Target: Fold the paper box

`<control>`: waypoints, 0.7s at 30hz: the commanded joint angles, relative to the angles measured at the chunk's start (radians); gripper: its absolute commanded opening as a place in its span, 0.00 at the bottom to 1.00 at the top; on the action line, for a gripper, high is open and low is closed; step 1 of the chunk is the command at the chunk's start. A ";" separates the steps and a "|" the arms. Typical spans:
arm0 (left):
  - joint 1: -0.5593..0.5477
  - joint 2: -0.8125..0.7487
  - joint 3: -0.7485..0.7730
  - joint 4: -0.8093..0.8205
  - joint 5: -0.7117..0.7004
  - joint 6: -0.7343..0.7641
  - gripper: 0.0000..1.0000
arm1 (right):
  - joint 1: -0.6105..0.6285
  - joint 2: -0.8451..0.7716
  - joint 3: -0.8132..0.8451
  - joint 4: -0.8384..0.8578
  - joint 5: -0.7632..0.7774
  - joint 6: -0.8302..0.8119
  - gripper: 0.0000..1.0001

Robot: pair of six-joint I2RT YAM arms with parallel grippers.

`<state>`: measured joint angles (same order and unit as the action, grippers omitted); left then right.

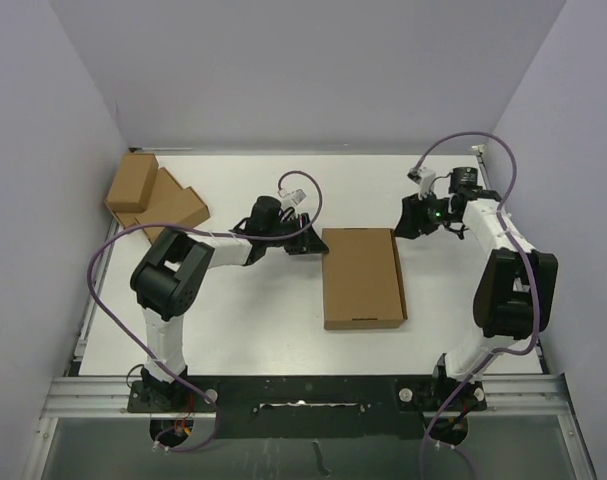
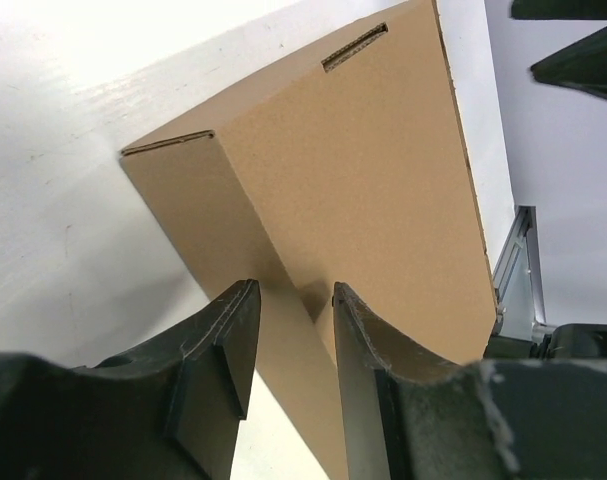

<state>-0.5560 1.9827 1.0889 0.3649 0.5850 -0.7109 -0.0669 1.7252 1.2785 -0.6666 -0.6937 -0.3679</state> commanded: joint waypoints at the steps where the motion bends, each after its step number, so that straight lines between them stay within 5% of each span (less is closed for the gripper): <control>1: 0.014 0.005 0.026 0.066 0.027 0.004 0.34 | -0.061 -0.060 -0.023 0.038 -0.007 -0.008 0.32; 3: 0.015 0.008 0.036 0.060 0.028 0.008 0.34 | -0.065 -0.040 -0.040 0.062 0.053 0.043 0.09; 5: 0.015 0.014 0.048 0.055 0.030 0.010 0.34 | -0.058 -0.017 -0.059 0.098 0.128 0.096 0.00; 12: 0.013 0.052 0.075 0.044 0.039 0.016 0.34 | 0.000 0.081 -0.041 0.178 0.320 0.209 0.00; 21: -0.027 0.115 0.157 -0.011 0.055 0.048 0.31 | 0.204 0.128 0.005 0.189 0.308 0.198 0.00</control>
<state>-0.5503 2.0472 1.1683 0.3489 0.6128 -0.6968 0.0364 1.8767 1.2301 -0.5186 -0.3611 -0.1684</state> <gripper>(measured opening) 0.317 0.022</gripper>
